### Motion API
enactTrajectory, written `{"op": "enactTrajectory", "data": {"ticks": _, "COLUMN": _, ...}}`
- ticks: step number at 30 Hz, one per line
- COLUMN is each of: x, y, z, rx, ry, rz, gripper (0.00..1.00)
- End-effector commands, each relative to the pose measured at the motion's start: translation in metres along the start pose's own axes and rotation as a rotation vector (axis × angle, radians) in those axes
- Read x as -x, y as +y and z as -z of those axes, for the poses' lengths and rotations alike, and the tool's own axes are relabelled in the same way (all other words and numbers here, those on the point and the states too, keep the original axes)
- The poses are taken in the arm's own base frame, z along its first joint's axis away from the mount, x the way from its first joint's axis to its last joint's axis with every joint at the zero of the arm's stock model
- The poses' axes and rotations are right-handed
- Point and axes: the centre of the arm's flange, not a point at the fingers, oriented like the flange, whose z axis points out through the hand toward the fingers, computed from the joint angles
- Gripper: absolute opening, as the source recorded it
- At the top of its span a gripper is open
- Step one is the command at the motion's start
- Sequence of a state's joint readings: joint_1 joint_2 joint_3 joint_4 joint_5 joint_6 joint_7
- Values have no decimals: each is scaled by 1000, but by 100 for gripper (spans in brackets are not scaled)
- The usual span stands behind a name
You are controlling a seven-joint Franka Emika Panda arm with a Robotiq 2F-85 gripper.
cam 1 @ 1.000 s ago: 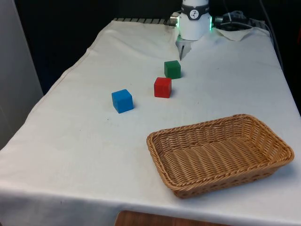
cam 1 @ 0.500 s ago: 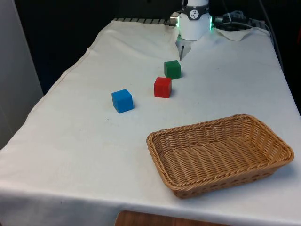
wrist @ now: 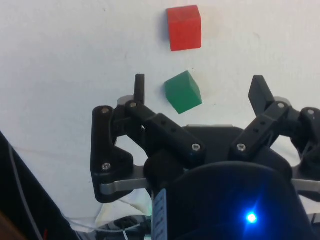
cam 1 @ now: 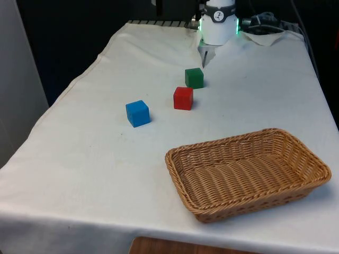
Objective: Pick up the blue cube and place it into the basket.
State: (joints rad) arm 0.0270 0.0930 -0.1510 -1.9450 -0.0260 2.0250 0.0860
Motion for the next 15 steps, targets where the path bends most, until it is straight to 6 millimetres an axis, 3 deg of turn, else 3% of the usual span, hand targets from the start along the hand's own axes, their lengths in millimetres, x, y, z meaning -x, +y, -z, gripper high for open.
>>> {"op": "enactTrajectory", "data": {"ticks": 1, "x": -2, "y": 3, "z": -4, "rx": -3, "ry": 10, "rz": -13, "gripper": 100}}
{"op": "enactTrajectory", "data": {"ticks": 15, "x": -12, "y": 17, "z": -29, "rx": 2, "ry": 19, "rz": -77, "gripper": 100}}
